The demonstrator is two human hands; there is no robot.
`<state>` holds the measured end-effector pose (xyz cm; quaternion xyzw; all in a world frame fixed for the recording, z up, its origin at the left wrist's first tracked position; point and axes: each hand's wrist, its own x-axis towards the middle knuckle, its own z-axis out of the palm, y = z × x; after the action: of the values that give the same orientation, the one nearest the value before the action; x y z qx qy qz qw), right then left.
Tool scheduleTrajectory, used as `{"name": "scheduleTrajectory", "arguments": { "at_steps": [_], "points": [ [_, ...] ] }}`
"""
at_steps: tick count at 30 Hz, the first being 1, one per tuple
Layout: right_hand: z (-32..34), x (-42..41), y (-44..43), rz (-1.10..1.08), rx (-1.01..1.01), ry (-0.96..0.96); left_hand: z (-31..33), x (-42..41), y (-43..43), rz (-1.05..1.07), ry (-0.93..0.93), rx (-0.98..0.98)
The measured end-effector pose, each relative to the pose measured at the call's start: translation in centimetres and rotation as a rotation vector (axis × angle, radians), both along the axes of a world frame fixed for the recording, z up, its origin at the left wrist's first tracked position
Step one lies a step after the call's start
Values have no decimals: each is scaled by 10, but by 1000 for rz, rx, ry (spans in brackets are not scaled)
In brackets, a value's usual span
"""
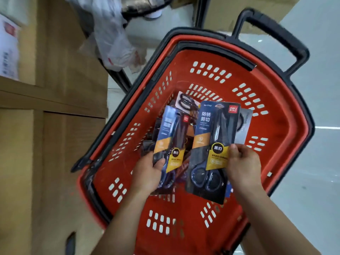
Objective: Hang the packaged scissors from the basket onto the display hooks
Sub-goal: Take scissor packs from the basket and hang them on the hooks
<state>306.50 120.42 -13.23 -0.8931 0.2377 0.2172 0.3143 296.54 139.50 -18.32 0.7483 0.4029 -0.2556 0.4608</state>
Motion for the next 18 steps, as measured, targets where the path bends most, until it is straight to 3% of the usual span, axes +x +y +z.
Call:
{"name": "scheduleTrajectory", "arguments": {
  "at_steps": [5,8,13,18],
  "points": [
    [85,3,-1,66,26,-28,127,-18,-7,326,-202,-217],
    [152,5,0,83,155,-37,205,-23,-17,466,-230,-393],
    [283,7,9,236,434,-30,318,-22,-45,584,-299,-469],
    [388,12,14,507,596,-32,429,-14,-75,837,-513,-475]
  ]
}}
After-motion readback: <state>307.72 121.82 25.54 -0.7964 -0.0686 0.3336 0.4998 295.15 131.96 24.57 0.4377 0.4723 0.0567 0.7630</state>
